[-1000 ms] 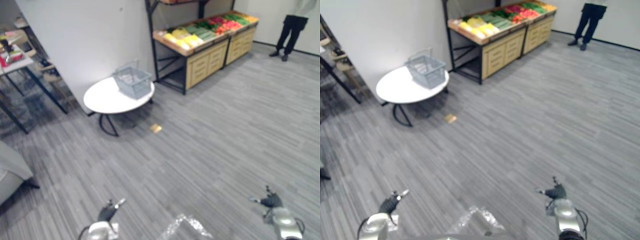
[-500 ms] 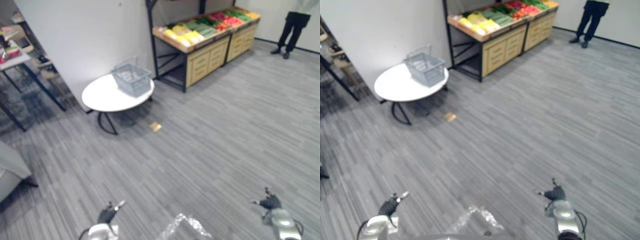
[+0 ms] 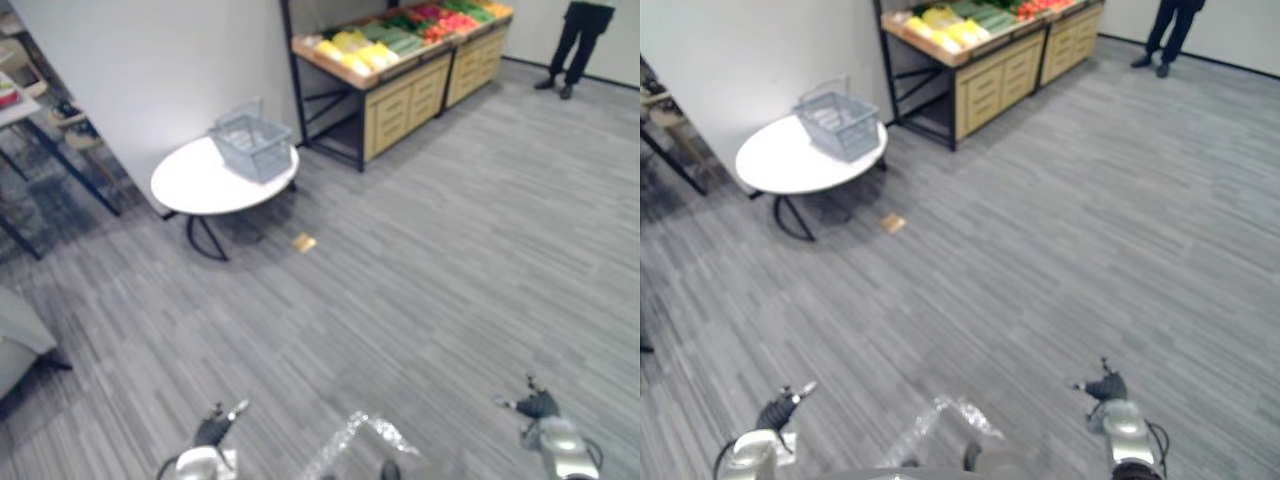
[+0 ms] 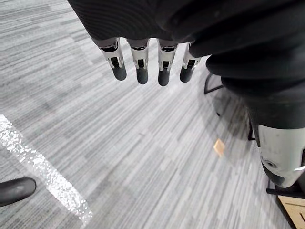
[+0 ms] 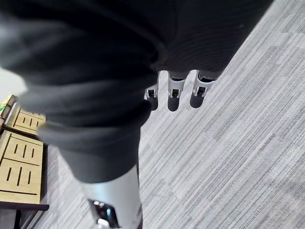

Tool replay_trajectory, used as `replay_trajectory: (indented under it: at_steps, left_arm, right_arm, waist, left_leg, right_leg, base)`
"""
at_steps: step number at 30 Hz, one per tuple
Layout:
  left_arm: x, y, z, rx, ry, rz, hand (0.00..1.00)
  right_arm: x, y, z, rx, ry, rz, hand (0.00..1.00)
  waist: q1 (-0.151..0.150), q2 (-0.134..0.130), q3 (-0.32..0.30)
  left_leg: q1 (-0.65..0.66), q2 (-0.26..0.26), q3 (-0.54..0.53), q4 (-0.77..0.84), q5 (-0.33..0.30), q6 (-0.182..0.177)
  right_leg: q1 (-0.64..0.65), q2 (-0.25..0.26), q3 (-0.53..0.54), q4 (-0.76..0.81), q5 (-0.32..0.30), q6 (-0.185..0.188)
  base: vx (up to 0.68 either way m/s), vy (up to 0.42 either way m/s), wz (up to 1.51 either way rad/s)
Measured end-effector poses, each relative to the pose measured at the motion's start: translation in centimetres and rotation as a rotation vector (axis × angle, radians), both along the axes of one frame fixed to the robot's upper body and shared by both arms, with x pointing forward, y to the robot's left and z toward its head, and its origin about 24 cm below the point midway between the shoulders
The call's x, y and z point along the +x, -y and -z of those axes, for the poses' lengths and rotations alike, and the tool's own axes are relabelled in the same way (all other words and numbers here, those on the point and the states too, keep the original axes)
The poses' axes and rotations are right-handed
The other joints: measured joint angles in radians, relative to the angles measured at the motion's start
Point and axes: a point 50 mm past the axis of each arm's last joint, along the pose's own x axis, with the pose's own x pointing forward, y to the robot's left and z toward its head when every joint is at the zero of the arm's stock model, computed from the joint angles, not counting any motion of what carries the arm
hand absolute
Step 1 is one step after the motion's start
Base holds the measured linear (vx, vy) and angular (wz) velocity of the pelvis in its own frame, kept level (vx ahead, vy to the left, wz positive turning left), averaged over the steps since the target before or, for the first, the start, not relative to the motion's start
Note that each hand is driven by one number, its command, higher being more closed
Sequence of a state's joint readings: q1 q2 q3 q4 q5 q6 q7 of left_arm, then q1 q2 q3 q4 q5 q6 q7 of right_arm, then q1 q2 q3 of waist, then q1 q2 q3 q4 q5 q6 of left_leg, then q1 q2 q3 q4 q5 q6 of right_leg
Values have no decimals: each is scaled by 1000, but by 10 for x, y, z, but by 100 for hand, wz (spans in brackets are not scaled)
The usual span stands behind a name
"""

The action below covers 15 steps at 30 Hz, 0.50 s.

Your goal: Pick vegetable in the basket

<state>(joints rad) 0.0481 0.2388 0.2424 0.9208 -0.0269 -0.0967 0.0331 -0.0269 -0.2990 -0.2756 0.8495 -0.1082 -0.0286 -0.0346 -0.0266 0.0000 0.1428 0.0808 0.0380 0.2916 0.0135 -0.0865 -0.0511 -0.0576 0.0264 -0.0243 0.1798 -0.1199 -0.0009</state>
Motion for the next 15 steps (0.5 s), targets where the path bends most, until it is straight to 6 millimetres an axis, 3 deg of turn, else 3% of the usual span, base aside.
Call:
replay_trajectory:
  at_steps: [1,3,4,5,6,7,8,10,12,13,14,15]
  left_arm:
    - [2,0,-1,2,4,-1,0]
    - [0,-1,-1,3,2,-6,0]
    - [-1,-2,0,3,0,-8,0]
    - [-2,-3,0,1,-4,-18,0]
    - [-5,-2,0,-5,-7,-25,0]
    - [-7,-1,1,-6,-9,-25,0]
    - [-10,1,2,-10,-14,-25,0]
    - [-6,2,1,-12,1,-20,0]
    - [-2,2,-2,-21,28,-41,0]
    - [0,2,-3,-19,36,-41,0]
    - [1,2,-3,-18,38,-39,0]
    - [1,3,-3,-16,39,-38,0]
  right_arm:
    - [0,0,0,2,-1,0,0]
    - [1,-2,0,4,0,-7,0]
    - [2,-3,0,5,1,-8,0]
    - [3,-5,0,7,5,-17,0]
    - [8,-6,-4,-1,28,-36,0]
    - [11,-8,-6,-6,42,-48,0]
    - [16,-9,-11,0,76,-44,0]
    - [26,-9,-19,-4,115,-47,0]
    - [37,-5,-28,-24,144,-59,0]
    - [44,0,-34,-44,160,-69,0]
    - [51,5,-42,-68,177,-81,0]
    - [56,8,-48,-81,193,-85,0]
  waist:
    - [1,-2,3]
    - [1,4,15]
    - [3,7,21]
    - [8,8,31]
    - [21,18,46]
    - [30,19,54]
    - [35,8,64]
    - [40,11,65]
    - [55,12,68]
    - [58,11,71]
    - [58,17,72]
    - [59,22,76]
  left_leg:
    - [-15,6,2,28,-16,-6]
    - [-106,70,7,256,-122,-71]
    - [-133,94,3,341,-136,-83]
    - [-216,146,-5,554,-132,-71]
    - [-284,198,-13,751,-88,-26]
    - [-314,214,-25,833,-65,-20]
    - [-366,217,-50,918,-89,-30]
    - [-417,194,-55,882,-131,-38]
    - [-445,153,-44,704,-135,-38]
    - [-456,122,-20,543,-110,-39]
    - [-463,98,5,353,-45,-35]
    - [-468,92,10,274,-6,-37]
  right_leg:
    - [-9,0,-2,13,-9,-1]
    - [-23,16,-14,69,-56,-23]
    - [-17,24,-14,76,-66,-29]
    - [-3,42,-7,92,-84,-42]
    - [18,62,11,114,-107,-54]
    - [30,68,25,124,-117,-66]
    - [44,68,44,146,-146,-72]
    - [51,56,79,150,-169,-68]
    - [65,32,119,120,-178,-62]
    - [89,9,132,80,-177,-54]
    - [128,-11,140,26,-166,-35]
    - [151,-16,146,1,-165,-27]
  base:
    - [68,-78,11]
    - [103,-91,10]
    - [154,-85,-5]
    - [177,-89,-31]
    - [193,-92,-43]
    - [242,-49,-52]
    - [280,0,-39]
    - [408,65,-44]
    - [374,113,-45]
    - [474,181,-27]
    - [474,181,-24]
    - [556,238,-38]
